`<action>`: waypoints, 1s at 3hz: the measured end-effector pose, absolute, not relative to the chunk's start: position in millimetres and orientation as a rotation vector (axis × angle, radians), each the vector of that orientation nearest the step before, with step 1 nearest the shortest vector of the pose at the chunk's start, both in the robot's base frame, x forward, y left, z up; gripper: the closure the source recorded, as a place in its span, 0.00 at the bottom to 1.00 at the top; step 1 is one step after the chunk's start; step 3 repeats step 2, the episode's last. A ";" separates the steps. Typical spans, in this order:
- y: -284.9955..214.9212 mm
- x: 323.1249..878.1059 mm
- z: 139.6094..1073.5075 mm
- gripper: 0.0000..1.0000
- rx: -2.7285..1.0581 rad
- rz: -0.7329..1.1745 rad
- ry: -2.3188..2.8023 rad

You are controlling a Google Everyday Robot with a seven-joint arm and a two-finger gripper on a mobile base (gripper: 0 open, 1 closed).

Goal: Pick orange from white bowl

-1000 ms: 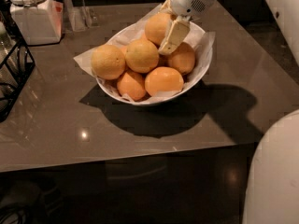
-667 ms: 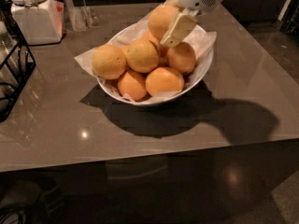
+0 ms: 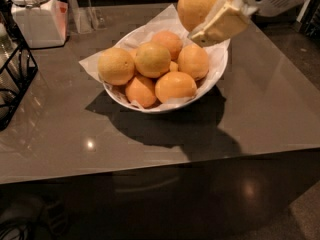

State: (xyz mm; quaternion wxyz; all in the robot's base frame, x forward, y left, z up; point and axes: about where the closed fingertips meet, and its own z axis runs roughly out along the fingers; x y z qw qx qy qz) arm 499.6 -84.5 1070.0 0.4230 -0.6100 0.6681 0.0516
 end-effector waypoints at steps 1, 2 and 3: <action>-93.8 476.3 1054.3 1.00 -1.400 0.210 1.688; -93.8 476.3 1054.3 1.00 -1.400 0.210 1.688; -93.8 476.3 1054.3 1.00 -1.400 0.210 1.688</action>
Offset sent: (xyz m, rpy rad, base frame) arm -0.0172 -0.0086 -0.0152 0.0860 0.0107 -0.0420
